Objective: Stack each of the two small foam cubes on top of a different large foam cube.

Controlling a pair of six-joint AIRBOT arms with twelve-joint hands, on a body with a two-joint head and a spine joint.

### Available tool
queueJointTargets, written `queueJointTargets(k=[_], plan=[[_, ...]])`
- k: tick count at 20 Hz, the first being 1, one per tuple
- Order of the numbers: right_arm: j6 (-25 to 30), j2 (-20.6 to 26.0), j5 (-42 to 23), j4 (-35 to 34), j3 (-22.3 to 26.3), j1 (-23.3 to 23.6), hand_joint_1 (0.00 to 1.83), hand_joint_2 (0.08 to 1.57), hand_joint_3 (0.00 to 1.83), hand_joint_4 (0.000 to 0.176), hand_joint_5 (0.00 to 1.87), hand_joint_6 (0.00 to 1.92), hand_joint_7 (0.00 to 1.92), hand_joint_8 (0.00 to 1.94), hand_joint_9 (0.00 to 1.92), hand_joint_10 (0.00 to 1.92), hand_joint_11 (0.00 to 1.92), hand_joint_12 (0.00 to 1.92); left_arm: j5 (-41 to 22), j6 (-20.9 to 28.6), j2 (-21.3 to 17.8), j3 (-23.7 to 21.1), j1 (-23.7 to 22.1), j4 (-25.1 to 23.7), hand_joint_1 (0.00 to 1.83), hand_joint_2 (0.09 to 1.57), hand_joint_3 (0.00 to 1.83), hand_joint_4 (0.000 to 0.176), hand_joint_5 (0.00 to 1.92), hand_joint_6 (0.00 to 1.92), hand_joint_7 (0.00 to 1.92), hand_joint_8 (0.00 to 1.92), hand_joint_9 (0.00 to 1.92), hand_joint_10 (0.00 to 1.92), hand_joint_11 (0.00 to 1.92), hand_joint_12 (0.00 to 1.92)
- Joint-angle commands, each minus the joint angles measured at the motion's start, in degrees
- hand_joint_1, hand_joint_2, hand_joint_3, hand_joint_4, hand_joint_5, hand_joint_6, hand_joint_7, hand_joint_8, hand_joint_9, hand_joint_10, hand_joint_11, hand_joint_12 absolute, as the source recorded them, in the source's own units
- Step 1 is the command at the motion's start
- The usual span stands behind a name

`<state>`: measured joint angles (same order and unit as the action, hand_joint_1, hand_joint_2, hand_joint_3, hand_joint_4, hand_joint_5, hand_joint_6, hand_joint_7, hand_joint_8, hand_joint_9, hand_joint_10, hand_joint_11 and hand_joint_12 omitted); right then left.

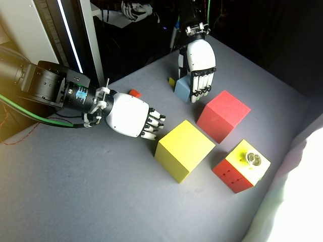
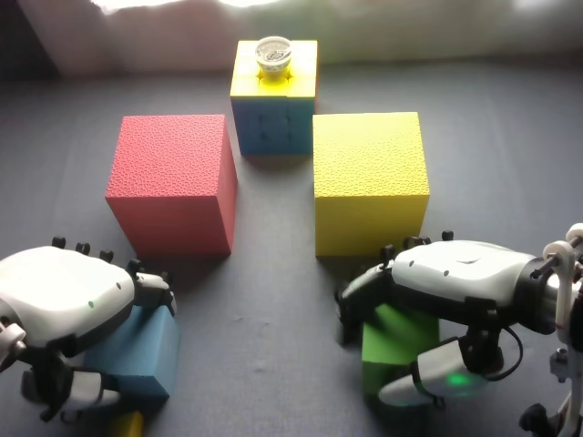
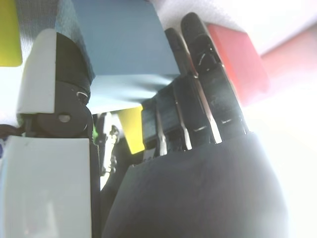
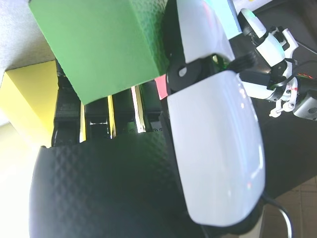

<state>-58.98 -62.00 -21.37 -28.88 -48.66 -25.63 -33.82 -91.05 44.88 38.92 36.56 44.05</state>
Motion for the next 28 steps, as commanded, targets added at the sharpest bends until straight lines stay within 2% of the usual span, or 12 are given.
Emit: queueJointTargets(k=[1,5,7,11,15,16,18,23,24,25,28], plan=[[0.2,0.5,-3.2,0.7,0.2,-0.1,1.37,1.14,0.00,0.000,0.88,0.91,0.97,1.09,0.85,1.39,0.51,1.55,-3.0,-0.4,-0.4,0.0,-0.8,-1.3,1.20,1.21,0.00,0.000,0.87,1.00,0.75,1.51,0.74,0.86,0.63,0.96],[0.2,1.3,-3.1,1.1,0.2,0.0,1.36,1.15,0.00,0.000,0.86,0.95,0.95,1.15,0.81,1.42,0.45,1.55,-2.5,-0.6,-1.0,-0.3,-1.9,-1.3,1.19,1.21,0.00,0.000,0.87,1.02,0.75,1.48,0.76,0.83,0.62,1.00],[0.2,2.0,-3.1,1.4,0.3,0.0,1.36,1.16,0.00,0.000,0.88,0.94,0.93,1.17,0.80,1.43,0.44,1.56,-1.4,-1.3,-1.4,-0.3,-3.0,-0.8,1.21,1.20,0.00,0.000,0.91,0.95,0.75,1.50,0.75,0.81,0.59,1.04],[0.3,5.0,-2.9,3.7,2.2,0.0,1.36,1.15,0.00,0.000,0.86,0.96,0.95,1.15,0.80,1.41,0.42,1.57,1.2,-5.0,-2.6,-0.3,-6.4,1.8,1.21,1.20,0.00,0.000,0.92,0.92,0.74,1.52,0.74,0.81,0.59,1.01],[0.5,8.7,-2.9,3.7,5.0,0.1,1.37,1.14,0.00,0.000,0.89,0.90,0.96,1.14,0.82,1.39,0.45,1.56,3.1,-8.7,-4.1,-0.3,-9.9,4.7,1.22,1.19,0.00,0.000,0.93,0.90,0.75,1.51,0.74,0.83,0.59,1.01],[0.5,9.7,-2.8,3.8,5.7,0.2,1.37,1.14,0.00,0.000,0.90,0.91,0.97,1.12,0.82,1.38,0.45,1.54,3.5,-10.0,-4.5,-0.2,-10.8,5.6,1.21,1.20,0.00,0.000,0.91,0.95,0.75,1.50,0.74,0.82,0.58,1.02],[0.6,11.7,-2.8,4.0,6.8,0.4,1.36,1.15,0.00,0.000,0.87,0.95,0.96,1.15,0.81,1.40,0.43,1.56,4.4,-12.0,-5.2,-0.2,-12.2,7.3,1.21,1.19,0.00,0.000,0.93,0.91,0.76,1.47,0.75,0.80,0.58,1.02],[2.2,15.8,-1.8,5.6,7.5,0.6,1.36,1.15,0.00,0.000,0.88,0.93,0.95,1.15,0.81,1.40,0.45,1.57,6.7,-15.3,-7.1,-0.2,-15.2,10.3,1.20,1.20,0.00,0.000,0.91,0.96,0.75,1.49,0.74,0.80,0.56,1.03],[2.3,16.8,-1.7,5.6,8.0,0.5,1.25,1.15,0.00,0.000,0.87,0.97,0.95,1.22,0.79,1.20,0.43,1.57,7.5,-16.6,-7.3,-0.1,-16.3,11.4,1.21,1.19,0.00,0.000,0.93,0.92,0.78,1.45,0.76,0.78,0.58,1.02],[2.3,17.6,-1.7,5.6,8.3,0.5,1.23,1.16,0.00,0.000,0.87,0.98,0.95,1.23,0.80,1.11,0.43,1.58,8.2,-17.6,-7.4,0.0,-17.1,12.4,1.21,1.17,0.00,0.000,0.96,0.88,0.80,1.41,0.80,0.74,0.61,1.00],[2.3,19.4,-1.7,5.6,8.8,0.5,1.22,1.17,0.00,0.000,0.85,1.01,0.93,1.28,0.79,1.12,0.43,1.61,9.0,-20.0,-7.6,0.1,-19.3,14.6,1.22,1.18,0.00,0.000,0.97,0.86,0.77,1.45,0.79,0.72,0.58,0.99]])
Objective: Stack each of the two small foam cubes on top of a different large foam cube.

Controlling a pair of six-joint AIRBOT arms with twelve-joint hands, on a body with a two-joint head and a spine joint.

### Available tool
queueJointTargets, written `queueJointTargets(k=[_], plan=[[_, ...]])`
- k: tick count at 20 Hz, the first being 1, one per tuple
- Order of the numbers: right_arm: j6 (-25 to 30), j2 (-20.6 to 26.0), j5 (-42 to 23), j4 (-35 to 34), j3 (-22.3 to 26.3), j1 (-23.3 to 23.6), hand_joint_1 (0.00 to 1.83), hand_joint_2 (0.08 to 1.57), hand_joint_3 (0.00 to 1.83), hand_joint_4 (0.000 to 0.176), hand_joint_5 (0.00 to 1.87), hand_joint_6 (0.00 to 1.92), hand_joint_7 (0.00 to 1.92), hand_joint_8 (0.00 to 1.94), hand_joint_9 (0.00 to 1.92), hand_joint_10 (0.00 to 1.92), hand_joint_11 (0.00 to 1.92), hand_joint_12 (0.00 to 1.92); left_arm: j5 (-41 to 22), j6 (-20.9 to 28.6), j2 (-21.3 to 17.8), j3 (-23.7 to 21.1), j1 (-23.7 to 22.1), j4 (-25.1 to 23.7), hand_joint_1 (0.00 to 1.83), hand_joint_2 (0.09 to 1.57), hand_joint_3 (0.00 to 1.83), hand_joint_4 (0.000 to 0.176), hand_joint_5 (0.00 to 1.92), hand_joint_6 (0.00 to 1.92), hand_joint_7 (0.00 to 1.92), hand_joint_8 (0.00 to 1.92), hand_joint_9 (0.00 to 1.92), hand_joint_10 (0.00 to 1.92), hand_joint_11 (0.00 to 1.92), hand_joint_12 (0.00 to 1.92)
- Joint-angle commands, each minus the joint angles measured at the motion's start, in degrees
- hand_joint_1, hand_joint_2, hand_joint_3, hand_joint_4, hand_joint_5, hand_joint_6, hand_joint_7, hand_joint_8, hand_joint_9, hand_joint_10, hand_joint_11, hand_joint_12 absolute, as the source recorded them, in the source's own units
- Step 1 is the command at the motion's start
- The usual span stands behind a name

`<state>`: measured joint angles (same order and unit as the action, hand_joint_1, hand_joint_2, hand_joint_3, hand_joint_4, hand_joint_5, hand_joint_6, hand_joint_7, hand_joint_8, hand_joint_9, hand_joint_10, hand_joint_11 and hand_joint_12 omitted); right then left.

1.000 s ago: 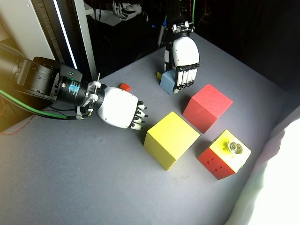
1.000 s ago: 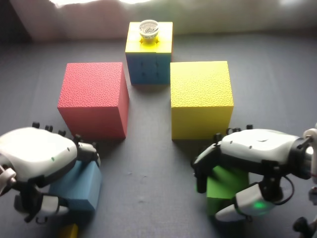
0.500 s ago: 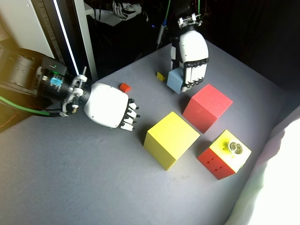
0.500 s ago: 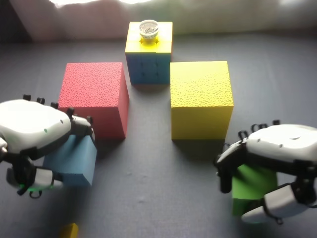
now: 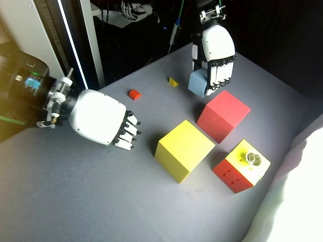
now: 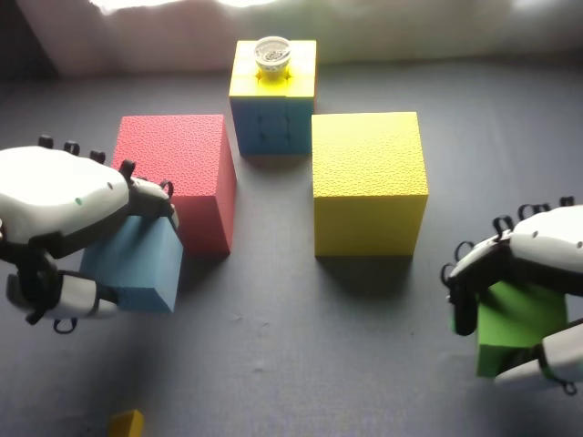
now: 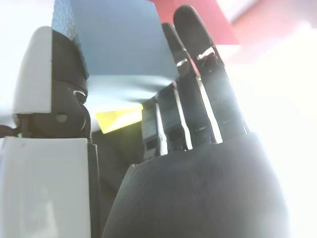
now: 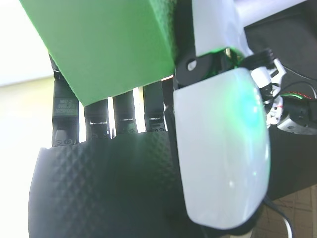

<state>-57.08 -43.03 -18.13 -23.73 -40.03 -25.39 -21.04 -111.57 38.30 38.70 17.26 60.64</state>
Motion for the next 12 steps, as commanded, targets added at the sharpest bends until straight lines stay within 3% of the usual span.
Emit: queueJointTargets(k=[1,2,3,4,5,6,8,9,10,12], plan=[[0.4,1.2,-5.3,0.7,0.2,0.5,1.22,1.17,0.00,0.000,0.85,1.01,0.93,1.28,0.79,1.12,0.44,1.61,-3.0,-2.2,-1.1,0.4,-1.5,0.2,1.22,1.18,0.00,0.000,0.98,0.83,0.77,1.46,0.80,0.72,0.59,0.98],[0.4,1.5,-6.0,1.6,0.2,0.5,1.22,1.17,0.00,0.000,0.85,1.02,0.92,1.29,0.78,1.12,0.46,1.60,-2.4,-4.4,-1.2,0.5,-2.5,1.9,1.22,1.18,0.00,0.000,0.97,0.86,0.77,1.45,0.79,0.72,0.58,0.98],[0.4,1.8,-7.0,3.2,0.2,0.7,1.33,1.16,0.00,0.000,0.85,0.97,0.92,1.22,0.80,1.37,0.46,1.61,-1.7,-7.7,-1.4,0.7,-4.1,4.5,1.22,1.18,0.00,0.000,0.97,0.86,0.76,1.46,0.78,0.71,0.58,0.98],[0.4,2.1,-7.9,3.9,0.1,0.8,1.36,1.17,0.00,0.000,0.84,0.97,0.91,1.22,0.80,1.43,0.47,1.62,-1.0,-10.6,-1.6,1.0,-5.5,6.8,1.22,1.18,0.00,0.000,0.97,0.86,0.77,1.44,0.80,0.68,0.59,0.96],[0.4,2.2,-8.7,4.3,-0.1,1.0,1.25,1.17,0.00,0.000,0.84,1.02,0.92,1.28,0.76,1.25,0.46,1.61,-0.2,-13.7,-1.8,1.3,-6.9,9.2,1.22,1.18,0.00,0.000,0.97,0.86,0.77,1.44,0.79,0.67,0.59,0.95],[0.6,2.2,-9.2,4.3,-0.6,1.4,1.34,1.16,0.00,0.000,0.86,0.97,0.94,1.20,0.79,1.39,0.46,1.61,0.4,-16.9,-2.0,1.6,-8.5,11.5,1.23,1.18,0.00,0.000,1.00,0.81,0.76,1.46,0.80,0.66,0.58,0.95],[0.9,2.1,-9.8,4.3,-1.7,2.4,1.36,1.16,0.00,0.000,0.86,0.94,0.93,1.19,0.80,1.42,0.48,1.60,1.3,-19.7,-2.1,2.5,-10.3,13.4,1.23,1.17,0.00,0.000,1.03,0.78,0.75,1.46,0.79,0.66,0.59,0.95],[1.3,2.1,-10.2,4.6,-2.5,2.9,1.36,1.15,0.00,0.000,0.88,0.92,0.94,1.19,0.81,1.42,0.49,1.59,1.7,-21.1,-2.1,3.0,-11.2,14.4,1.23,1.17,0.00,0.000,1.02,0.80,0.76,1.44,0.80,0.67,0.60,0.95],[2.0,2.0,-10.4,4.7,-3.3,3.4,1.25,1.15,0.00,0.000,0.89,0.96,0.94,1.24,0.79,1.23,0.48,1.59,2.2,-22.3,-2.1,3.5,-12.0,15.1,1.23,1.16,0.00,0.000,1.03,0.77,0.77,1.43,0.81,0.66,0.60,0.95],[2.2,1.8,-10.4,4.7,-4.8,4.6,1.36,1.16,0.00,0.000,0.88,0.93,0.91,1.21,0.81,1.42,0.49,1.61,2.7,-24.0,-2.0,4.3,-13.6,16.0,1.24,1.16,0.00,0.000,1.05,0.72,0.78,1.43,0.83,0.65,0.60,0.95]])
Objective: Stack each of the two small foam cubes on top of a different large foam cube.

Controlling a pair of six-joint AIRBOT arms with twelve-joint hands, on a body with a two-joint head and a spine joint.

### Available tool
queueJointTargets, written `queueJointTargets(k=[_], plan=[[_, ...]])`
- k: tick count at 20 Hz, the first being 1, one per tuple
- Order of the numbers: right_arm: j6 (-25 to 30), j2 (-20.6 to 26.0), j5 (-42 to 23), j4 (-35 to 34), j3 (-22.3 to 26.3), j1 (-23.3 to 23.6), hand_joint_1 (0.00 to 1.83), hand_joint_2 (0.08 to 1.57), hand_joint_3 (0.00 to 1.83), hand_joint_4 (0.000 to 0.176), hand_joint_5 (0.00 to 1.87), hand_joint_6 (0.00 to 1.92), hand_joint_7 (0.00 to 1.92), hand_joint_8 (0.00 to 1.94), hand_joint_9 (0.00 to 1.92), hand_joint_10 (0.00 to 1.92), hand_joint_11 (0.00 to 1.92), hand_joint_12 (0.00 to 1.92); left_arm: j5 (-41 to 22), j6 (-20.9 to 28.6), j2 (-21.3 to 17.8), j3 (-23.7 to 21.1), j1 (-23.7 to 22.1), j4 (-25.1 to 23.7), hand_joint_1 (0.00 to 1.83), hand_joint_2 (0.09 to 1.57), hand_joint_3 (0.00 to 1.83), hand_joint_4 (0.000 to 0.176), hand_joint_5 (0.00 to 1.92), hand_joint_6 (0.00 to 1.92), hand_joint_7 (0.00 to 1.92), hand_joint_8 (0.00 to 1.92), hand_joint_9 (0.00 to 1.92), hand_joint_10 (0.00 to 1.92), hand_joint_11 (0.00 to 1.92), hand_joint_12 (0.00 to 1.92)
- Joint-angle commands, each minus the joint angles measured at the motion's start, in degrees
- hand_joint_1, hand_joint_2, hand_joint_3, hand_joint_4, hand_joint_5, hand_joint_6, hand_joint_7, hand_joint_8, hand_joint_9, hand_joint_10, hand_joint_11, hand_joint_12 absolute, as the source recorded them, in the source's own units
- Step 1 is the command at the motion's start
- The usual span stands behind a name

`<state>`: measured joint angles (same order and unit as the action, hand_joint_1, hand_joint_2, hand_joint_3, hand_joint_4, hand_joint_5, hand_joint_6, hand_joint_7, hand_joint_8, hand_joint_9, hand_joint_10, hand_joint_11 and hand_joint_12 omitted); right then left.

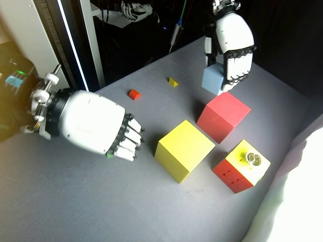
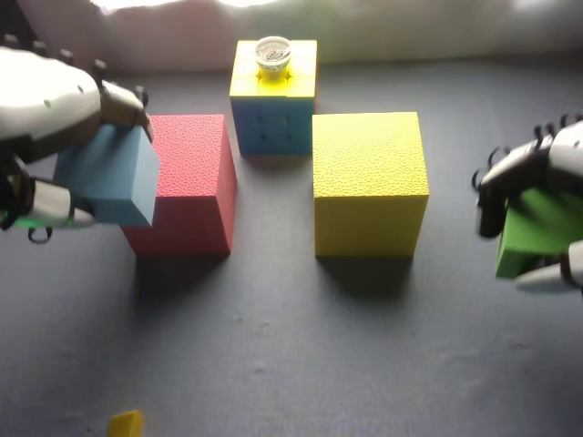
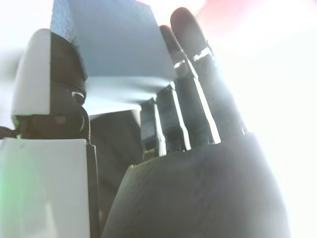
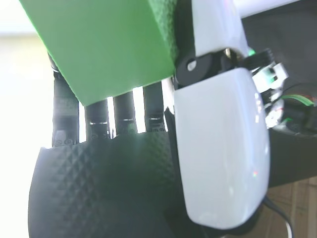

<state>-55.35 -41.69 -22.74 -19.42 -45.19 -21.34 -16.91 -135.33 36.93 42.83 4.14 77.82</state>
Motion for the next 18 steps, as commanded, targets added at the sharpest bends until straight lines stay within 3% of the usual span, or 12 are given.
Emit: queueJointTargets(k=[1,6,7,8,11,12,13,14,15,16,17,18], plan=[[0.5,0.3,-5.8,1.0,-0.3,1.4,1.36,1.17,0.00,0.000,0.87,0.95,0.89,1.23,0.79,1.45,0.49,1.62,-1.2,-0.8,-0.6,0.5,-1.2,-1.0,1.24,1.16,0.00,0.000,1.05,0.72,0.76,1.46,0.82,0.66,0.60,0.94],[3.4,0.4,-6.0,4.9,-1.7,4.7,1.36,1.16,0.00,0.000,0.87,0.94,0.89,1.23,0.81,1.44,0.50,1.62,-0.4,-1.9,0.3,2.1,-3.4,-0.6,1.24,1.16,0.00,0.000,1.02,0.74,0.79,1.45,0.82,0.64,0.59,0.94],[3.3,0.3,-6.0,4.9,-2.2,5.3,1.36,1.17,0.00,0.000,0.85,0.96,0.88,1.26,0.79,1.46,0.50,1.63,-0.1,-2.1,0.8,2.8,-3.8,-0.6,1.32,1.19,0.01,0.000,0.94,0.83,0.74,1.44,0.71,1.32,0.58,0.97],[3.2,0.1,-6.0,4.9,-2.6,5.7,1.36,1.18,0.00,0.000,0.85,0.97,0.86,1.28,0.78,1.48,0.48,1.66,0.0,-2.1,1.2,3.2,-3.9,-0.6,1.34,1.20,0.00,0.000,0.93,0.86,0.72,1.44,0.67,1.48,0.57,1.00],[3.2,-1.9,-5.9,4.9,-4.9,8.0,1.36,1.17,0.00,0.000,0.86,0.93,0.88,1.26,0.81,1.45,0.50,1.63,0.9,-2.0,3.2,5.1,-4.0,-0.7,1.34,1.20,0.00,0.000,0.91,0.87,0.73,1.46,0.68,1.49,0.58,0.99],[3.2,-2.9,-5.5,4.9,-6.0,8.7,1.36,1.17,0.00,0.000,0.86,0.93,0.88,1.27,0.80,1.46,0.49,1.64,1.3,-2.0,3.9,5.9,-4.0,-0.7,1.26,1.17,0.00,0.000,1.01,0.76,0.78,1.45,0.72,1.01,0.59,0.97],[3.2,-3.9,-4.6,4.9,-7.3,9.5,1.36,1.18,0.00,0.000,0.85,0.95,0.87,1.28,0.78,1.49,0.48,1.66,1.8,-2.0,4.7,6.7,-4.0,-0.7,1.24,1.16,0.00,0.000,1.04,0.74,0.78,1.43,0.78,0.77,0.60,0.94],[3.2,-4.6,-4.3,4.9,-7.9,10.0,1.36,1.18,0.00,0.000,0.83,0.98,0.86,1.30,0.77,1.49,0.48,1.67,2.1,-2.0,5.1,7.1,-4.0,-0.7,1.23,1.16,0.00,0.000,1.04,0.76,0.78,1.43,0.81,0.66,0.58,0.95],[3.3,-6.5,-3.8,4.9,-10.0,11.1,1.36,1.18,0.00,0.000,0.85,0.96,0.87,1.28,0.78,1.48,0.48,1.68,2.6,-2.0,6.0,8.0,-4.0,-0.8,1.33,1.18,0.01,0.000,0.98,0.81,0.77,1.38,0.72,1.30,0.58,0.97],[3.4,-7.4,-3.2,4.9,-10.8,11.7,1.36,1.18,0.00,0.000,0.83,0.98,0.87,1.29,0.78,1.48,0.48,1.67,2.7,-2.0,6.3,8.3,-4.0,-0.9,1.34,1.20,0.00,0.000,0.94,0.86,0.74,1.41,0.67,1.46,0.57,0.99],[4.5,-9.2,-1.4,4.9,-12.8,12.8,1.36,1.18,0.00,0.000,0.83,0.98,0.87,1.29,0.77,1.48,0.49,1.66,3.0,-2.0,7.0,9.0,-3.9,-0.9,1.34,1.20,0.00,0.000,0.94,0.87,0.73,1.41,0.67,1.50,0.57,1.00],[7.3,-10.8,0.9,4.9,-14.9,13.9,1.35,1.19,0.00,0.000,0.83,1.00,0.85,1.32,0.76,1.50,0.47,1.67,3.3,-2.0,7.6,9.7,-3.9,-1.0,1.26,1.17,0.00,0.000,1.02,0.77,0.75,1.44,0.70,1.02,0.57,1.00]])
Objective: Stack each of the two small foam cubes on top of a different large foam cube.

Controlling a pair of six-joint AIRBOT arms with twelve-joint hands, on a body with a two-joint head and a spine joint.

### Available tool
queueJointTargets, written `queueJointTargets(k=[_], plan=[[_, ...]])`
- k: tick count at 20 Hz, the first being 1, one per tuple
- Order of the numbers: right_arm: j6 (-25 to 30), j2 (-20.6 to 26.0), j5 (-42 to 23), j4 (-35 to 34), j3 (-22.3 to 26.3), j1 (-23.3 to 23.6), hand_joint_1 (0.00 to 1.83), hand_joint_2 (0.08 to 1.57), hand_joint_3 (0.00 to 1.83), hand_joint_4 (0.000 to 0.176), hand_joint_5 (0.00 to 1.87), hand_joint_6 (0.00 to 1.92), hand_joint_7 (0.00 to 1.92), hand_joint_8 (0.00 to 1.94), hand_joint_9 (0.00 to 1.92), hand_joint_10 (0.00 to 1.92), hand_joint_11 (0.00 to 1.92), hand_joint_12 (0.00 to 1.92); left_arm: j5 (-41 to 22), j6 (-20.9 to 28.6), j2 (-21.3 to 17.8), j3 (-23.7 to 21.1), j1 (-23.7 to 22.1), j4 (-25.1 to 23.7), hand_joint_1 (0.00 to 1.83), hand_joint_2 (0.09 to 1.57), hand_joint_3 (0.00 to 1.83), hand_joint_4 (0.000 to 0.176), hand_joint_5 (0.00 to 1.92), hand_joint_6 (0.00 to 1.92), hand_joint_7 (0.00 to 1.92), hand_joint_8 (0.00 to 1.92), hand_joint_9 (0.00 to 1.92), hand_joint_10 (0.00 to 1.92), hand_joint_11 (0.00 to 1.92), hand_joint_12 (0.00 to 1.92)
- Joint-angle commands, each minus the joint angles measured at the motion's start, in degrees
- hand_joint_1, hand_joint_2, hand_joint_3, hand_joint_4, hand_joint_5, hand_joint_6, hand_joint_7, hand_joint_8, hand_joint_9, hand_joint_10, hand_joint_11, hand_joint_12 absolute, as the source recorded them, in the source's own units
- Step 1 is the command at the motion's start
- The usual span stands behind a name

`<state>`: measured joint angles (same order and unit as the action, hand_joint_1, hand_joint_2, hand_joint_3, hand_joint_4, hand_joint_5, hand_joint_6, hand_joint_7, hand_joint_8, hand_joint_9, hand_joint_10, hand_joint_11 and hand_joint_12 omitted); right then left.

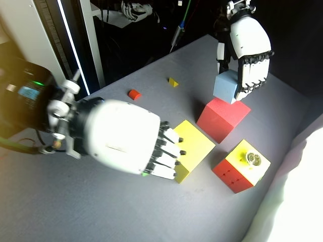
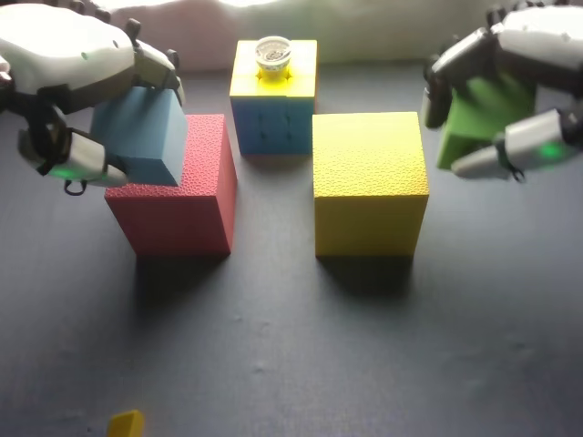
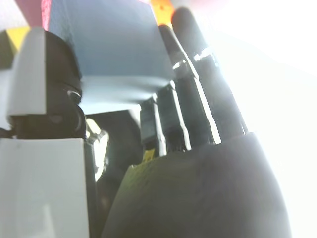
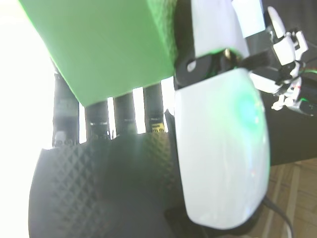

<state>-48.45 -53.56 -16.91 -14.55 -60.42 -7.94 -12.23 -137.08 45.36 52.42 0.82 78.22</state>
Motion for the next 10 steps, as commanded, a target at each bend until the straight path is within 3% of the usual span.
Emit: queueJointTargets(k=[1,3,4,5,6,7,8,10], plan=[[1.8,-0.5,-3.4,0.0,-1.4,1.3,1.35,1.19,0.00,0.000,0.84,0.98,0.86,1.32,0.74,1.52,0.41,1.72,-1.2,0.0,-0.3,0.6,-0.6,-1.7,1.25,1.15,0.00,0.000,1.07,0.70,0.78,1.41,0.77,0.79,0.60,0.97],[1.7,-2.8,-2.3,0.0,-3.8,2.5,1.35,1.19,0.00,0.000,0.83,0.99,0.86,1.32,0.75,1.51,0.43,1.70,-1.0,2.2,0.5,1.5,-0.6,-4.0,1.24,1.15,0.00,0.000,1.05,0.70,0.80,1.43,0.82,0.67,0.59,0.97],[1.7,-3.8,-1.5,0.1,-4.8,3.4,1.35,1.20,0.00,0.000,0.78,1.08,0.83,1.34,0.73,1.51,0.48,1.66,-1.0,2.3,0.9,1.9,-0.6,-4.1,1.33,1.18,0.00,0.000,0.98,0.80,0.75,1.41,0.71,1.31,0.59,0.99],[1.7,-4.9,-0.1,0.2,-5.8,4.6,1.35,1.21,0.00,0.000,0.76,1.10,0.82,1.36,0.72,1.51,0.49,1.65,-0.9,2.3,1.2,2.2,-0.6,-4.1,1.34,1.20,0.00,0.000,0.93,0.87,0.73,1.43,0.67,1.47,0.57,1.01],[1.7,-5.9,1.6,0.2,-6.8,5.9,1.35,1.20,0.00,0.000,0.77,1.08,0.84,1.32,0.74,1.48,0.50,1.64,-0.9,2.4,1.4,2.6,-0.6,-4.1,1.34,1.20,0.00,0.000,0.93,0.87,0.73,1.44,0.67,1.49,0.58,1.02],[1.7,-6.8,2.5,0.2,-7.4,7.1,1.35,1.19,0.00,0.000,0.80,1.05,0.86,1.28,0.76,1.46,0.51,1.63,-0.9,2.4,1.5,2.8,-0.6,-4.1,1.25,1.18,0.00,0.000,1.00,0.80,0.77,1.44,0.71,1.02,0.58,1.00],[1.7,-7.6,2.8,0.2,-7.9,8.1,1.35,1.19,0.00,0.000,0.79,1.06,0.84,1.29,0.77,1.46,0.53,1.60,-0.9,2.4,1.6,3.2,-0.6,-4.1,1.23,1.16,0.00,0.000,1.02,0.77,0.78,1.43,0.77,0.78,0.57,0.99],[1.7,-8.9,4.5,0.8,-8.3,9.6,1.36,1.18,0.00,0.000,0.80,1.04,0.86,1.27,0.78,1.44,0.55,1.58,-0.9,2.4,1.7,3.6,-0.6,-4.2,1.23,1.16,0.00,0.000,1.03,0.77,0.77,1.43,0.81,0.64,0.57,0.98]])
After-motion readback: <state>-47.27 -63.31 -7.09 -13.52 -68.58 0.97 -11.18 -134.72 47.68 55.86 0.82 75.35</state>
